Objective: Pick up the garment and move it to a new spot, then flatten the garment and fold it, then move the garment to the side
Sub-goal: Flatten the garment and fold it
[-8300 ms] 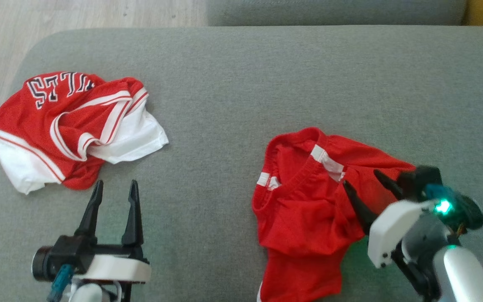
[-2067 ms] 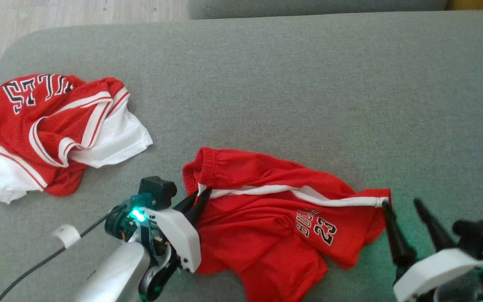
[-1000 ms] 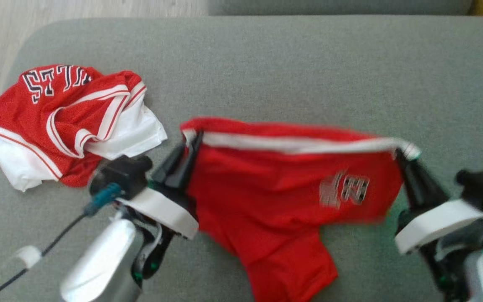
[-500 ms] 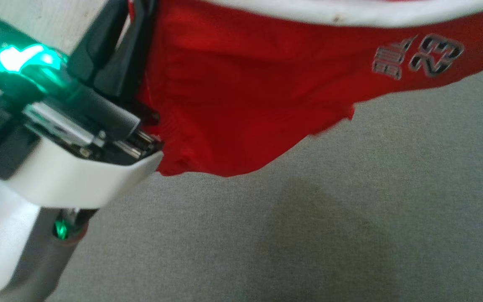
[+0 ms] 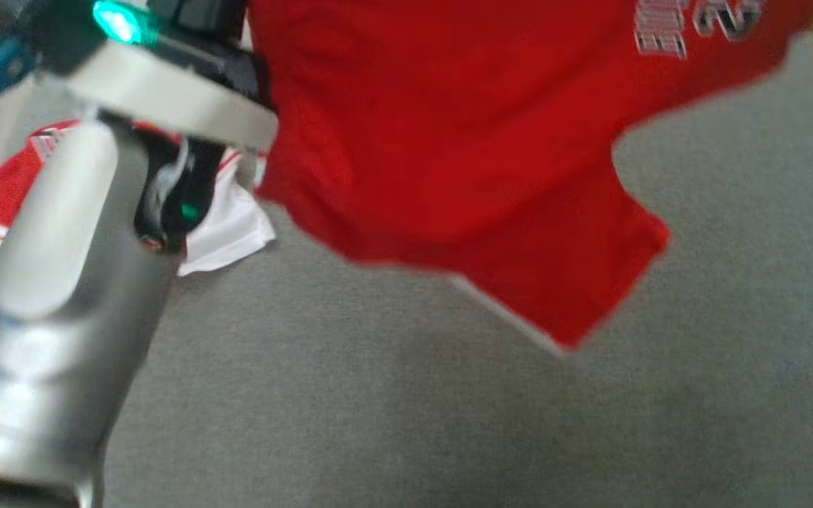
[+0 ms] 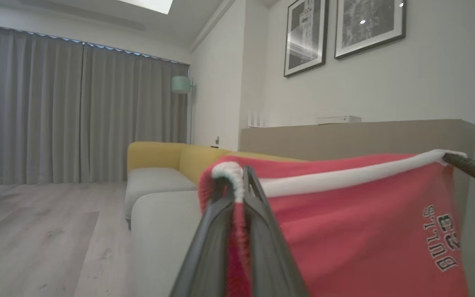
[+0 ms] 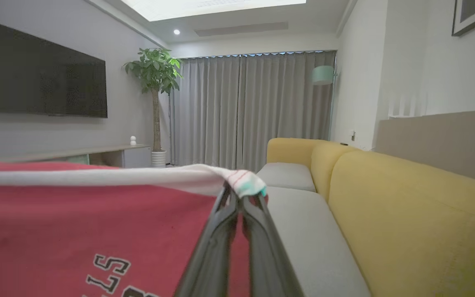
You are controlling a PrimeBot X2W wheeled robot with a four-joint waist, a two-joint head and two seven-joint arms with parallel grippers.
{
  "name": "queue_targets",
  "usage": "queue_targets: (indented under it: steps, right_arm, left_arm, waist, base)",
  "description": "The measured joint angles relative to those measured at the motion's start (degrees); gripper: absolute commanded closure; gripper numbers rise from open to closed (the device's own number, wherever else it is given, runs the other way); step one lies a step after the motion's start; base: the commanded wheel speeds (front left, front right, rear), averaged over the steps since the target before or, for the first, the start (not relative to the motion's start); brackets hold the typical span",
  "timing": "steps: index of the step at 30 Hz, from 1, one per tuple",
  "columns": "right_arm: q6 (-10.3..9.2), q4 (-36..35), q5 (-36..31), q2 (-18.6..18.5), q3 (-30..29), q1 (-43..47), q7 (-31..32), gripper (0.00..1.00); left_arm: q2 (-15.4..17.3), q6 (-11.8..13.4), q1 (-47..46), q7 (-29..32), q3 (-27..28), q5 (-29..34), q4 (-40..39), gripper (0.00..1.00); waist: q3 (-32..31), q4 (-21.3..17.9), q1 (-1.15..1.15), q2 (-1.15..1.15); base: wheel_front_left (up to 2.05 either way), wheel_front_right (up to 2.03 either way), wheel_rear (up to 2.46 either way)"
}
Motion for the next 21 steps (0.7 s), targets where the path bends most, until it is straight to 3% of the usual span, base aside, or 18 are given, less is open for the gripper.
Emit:
queue_targets:
  steps: [5,11,15,21]
  right_arm:
    - [0.00,17.1,1.1,5.2,1.7,-13.9,-4.9,1.00]
    - [0.00,33.9,1.1,8.6,4.5,-24.2,-11.5,1.00]
    - [0.00,42.7,2.6,9.9,9.7,-22.7,-14.0,1.00]
    - [0.00,53.5,8.1,11.3,15.4,-10.1,-17.2,1.00]
  left_arm:
    - [-4.3,-3.4,-9.3,-7.6,1.7,-1.5,19.7,1.00]
    - [-6.9,-4.4,-18.6,-15.3,2.1,-0.9,36.9,1.00]
    - [-10.8,-4.9,-16.8,-16.5,1.8,-2.5,47.4,1.00]
    - [-14.1,-4.9,-5.4,-16.5,-1.1,-8.2,57.6,1.00]
  waist:
    - [1.8,-2.9,0.00,0.00]
    - [2.9,-6.2,-0.01,0.00]
    - [3.7,-7.0,-0.01,0.00]
    - [5.7,-6.8,-0.01,0.00]
  base:
    - [0.00,0.00,0.00]
    - [0.00,0.00,0.00]
    - [0.00,0.00,0.00]
    - [0.00,0.00,0.00]
